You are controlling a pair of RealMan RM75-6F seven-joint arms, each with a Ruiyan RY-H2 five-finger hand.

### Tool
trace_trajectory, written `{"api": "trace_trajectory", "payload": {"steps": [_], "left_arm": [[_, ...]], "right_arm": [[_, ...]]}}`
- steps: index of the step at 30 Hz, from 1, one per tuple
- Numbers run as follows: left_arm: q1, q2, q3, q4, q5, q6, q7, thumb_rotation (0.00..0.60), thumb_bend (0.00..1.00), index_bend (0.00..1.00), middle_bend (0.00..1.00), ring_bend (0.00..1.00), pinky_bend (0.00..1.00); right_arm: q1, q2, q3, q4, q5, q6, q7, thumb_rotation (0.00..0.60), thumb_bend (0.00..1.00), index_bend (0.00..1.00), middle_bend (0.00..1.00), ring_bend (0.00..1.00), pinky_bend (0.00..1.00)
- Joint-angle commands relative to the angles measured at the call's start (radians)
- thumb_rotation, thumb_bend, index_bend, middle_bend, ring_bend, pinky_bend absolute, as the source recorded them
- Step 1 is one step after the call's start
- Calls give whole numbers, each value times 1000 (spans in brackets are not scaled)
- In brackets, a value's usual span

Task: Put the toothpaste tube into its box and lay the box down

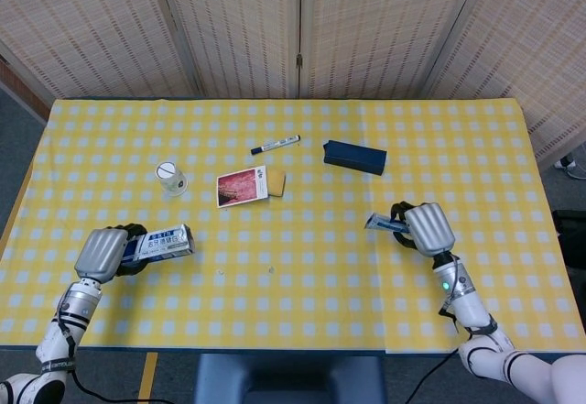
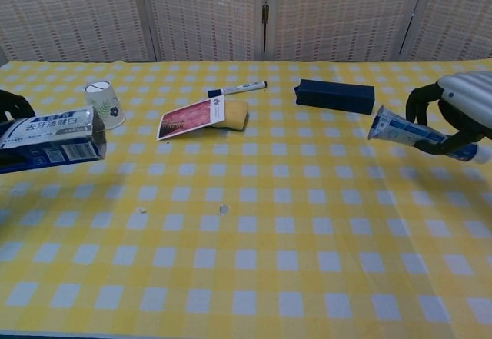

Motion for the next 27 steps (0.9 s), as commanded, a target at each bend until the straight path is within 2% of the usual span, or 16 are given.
{"api": "trace_trajectory", "payload": {"steps": [1,3,5,9,15,22,27], "left_arm": [[2,0,-5,-7,-10,1,0,600,333,582,638,574,574],[0,-1,-10,-12,-20,-2,6,600,333,583,638,574,575],[-2,-2,-14,-16,-26,-5,12,600,333,584,637,575,575],[-10,-17,-40,-29,-54,3,21,600,333,585,638,575,575],[-19,-63,-86,-68,-113,20,13,600,334,594,639,580,577],[-41,-136,-108,-94,-153,16,17,600,333,597,641,578,578],[-52,-202,-139,-114,-175,33,-17,600,334,599,644,578,580]], "right_arm": [[-33,1,41,8,-22,143,267,600,312,765,630,773,709],[-48,3,58,-10,-8,168,400,600,313,767,633,774,710],[-55,10,69,-32,2,174,480,600,313,768,634,777,711],[-74,81,95,-185,10,181,776,600,313,768,635,779,711],[-89,165,125,-402,14,175,1116,600,313,769,635,779,712],[-96,204,138,-552,-20,208,1236,600,313,768,635,779,712],[-98,198,161,-601,-12,233,1255,600,313,769,635,778,712]]}}
